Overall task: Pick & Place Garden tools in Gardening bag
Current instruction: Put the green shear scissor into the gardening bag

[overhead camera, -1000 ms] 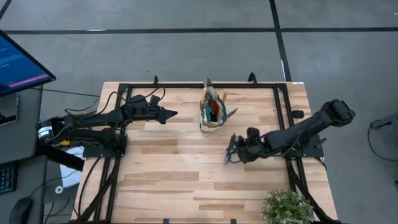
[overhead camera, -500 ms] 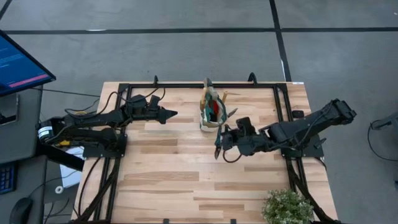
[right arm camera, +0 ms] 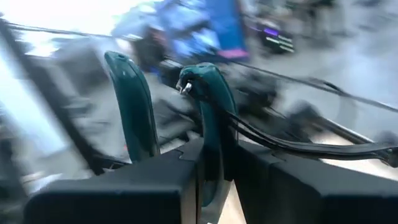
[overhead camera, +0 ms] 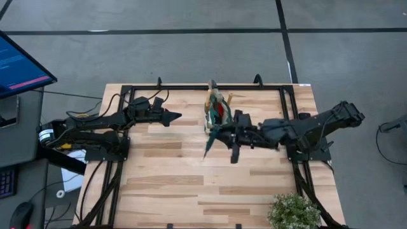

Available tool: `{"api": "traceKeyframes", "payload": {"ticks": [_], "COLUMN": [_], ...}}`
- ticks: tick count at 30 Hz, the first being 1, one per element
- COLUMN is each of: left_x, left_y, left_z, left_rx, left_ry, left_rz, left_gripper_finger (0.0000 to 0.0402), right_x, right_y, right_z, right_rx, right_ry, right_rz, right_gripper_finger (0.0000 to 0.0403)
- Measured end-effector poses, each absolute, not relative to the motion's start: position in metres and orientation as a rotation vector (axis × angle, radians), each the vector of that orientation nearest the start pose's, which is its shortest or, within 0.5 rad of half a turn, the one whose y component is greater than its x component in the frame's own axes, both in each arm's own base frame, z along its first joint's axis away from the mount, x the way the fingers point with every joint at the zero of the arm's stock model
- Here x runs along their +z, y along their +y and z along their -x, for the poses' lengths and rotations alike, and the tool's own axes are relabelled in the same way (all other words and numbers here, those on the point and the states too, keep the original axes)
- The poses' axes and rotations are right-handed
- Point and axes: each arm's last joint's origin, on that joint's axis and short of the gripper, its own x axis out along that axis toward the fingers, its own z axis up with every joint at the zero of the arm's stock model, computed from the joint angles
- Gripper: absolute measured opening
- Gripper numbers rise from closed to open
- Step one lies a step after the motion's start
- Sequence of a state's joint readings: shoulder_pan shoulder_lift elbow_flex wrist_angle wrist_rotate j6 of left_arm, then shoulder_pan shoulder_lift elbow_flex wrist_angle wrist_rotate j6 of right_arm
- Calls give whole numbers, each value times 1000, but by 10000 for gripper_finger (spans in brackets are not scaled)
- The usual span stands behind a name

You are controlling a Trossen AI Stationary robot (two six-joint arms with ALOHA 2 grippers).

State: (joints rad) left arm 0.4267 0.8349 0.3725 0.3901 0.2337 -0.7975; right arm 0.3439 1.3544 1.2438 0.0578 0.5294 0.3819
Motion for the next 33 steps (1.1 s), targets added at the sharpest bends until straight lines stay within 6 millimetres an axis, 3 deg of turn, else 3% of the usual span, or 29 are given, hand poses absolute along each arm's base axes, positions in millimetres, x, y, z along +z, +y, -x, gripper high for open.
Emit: {"api": "traceKeyframes", "payload": {"ticks": [12,19,25,33], "left_x": [238,239,239,239], "left_y": [70,70,70,70], "left_z": [-171,-171,-171,-171], "left_rx": [205,202,202,202], "left_ry": [-26,-32,-32,-32], "left_rz": [813,806,804,803], "left_gripper_finger": [5,5,5,5], "right_x": [422,432,447,473], "right_y": [88,90,85,68], "right_z": [-293,-288,-282,-260], "right_rx": [434,571,556,160], "right_ry": [-234,-327,-532,-969], "right_rz": [-315,-301,-280,-193], "right_gripper_finger": [51,51,51,51]}}
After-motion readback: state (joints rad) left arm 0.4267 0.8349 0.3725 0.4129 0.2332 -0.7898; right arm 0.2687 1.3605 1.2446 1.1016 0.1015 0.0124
